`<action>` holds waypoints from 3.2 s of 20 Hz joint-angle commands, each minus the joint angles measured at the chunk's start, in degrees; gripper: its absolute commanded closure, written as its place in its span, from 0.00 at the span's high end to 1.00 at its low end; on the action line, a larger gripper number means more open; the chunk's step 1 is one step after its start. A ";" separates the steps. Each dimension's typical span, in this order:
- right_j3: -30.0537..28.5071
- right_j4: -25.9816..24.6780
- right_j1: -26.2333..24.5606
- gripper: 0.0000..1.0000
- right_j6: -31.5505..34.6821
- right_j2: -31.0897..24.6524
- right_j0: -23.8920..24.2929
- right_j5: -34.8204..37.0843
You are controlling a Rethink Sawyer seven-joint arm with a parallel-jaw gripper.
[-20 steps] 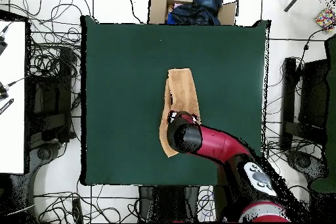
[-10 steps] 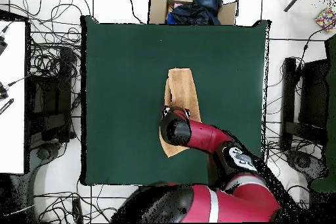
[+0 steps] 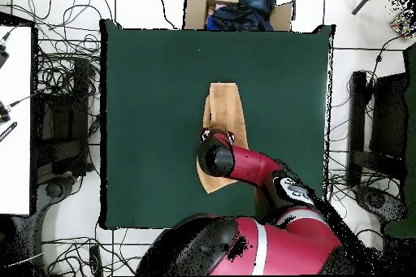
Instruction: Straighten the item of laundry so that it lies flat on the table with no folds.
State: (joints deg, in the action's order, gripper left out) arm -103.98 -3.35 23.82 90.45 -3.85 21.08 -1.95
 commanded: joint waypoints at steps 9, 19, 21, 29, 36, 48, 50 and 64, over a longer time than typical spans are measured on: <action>5.87 0.58 -2.47 0.00 8.12 -3.92 3.78 1.06; 7.72 -7.23 -2.02 0.00 -0.69 -12.54 16.06 9.28; 7.14 -8.51 -0.75 0.00 -1.74 -13.57 17.98 11.75; 3.61 -9.94 5.87 0.00 -3.43 -16.80 22.92 23.06; 0.61 -9.07 11.99 0.00 -4.54 -19.41 27.26 30.22; 3.90 -11.16 11.03 0.00 -6.66 -22.13 31.05 35.66; 3.63 -11.47 11.98 0.00 -6.21 -21.99 31.24 35.95; 4.91 -16.36 24.14 0.00 -9.06 -21.18 32.22 43.23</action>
State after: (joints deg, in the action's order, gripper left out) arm -100.66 -16.42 40.12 90.44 -21.05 54.01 36.97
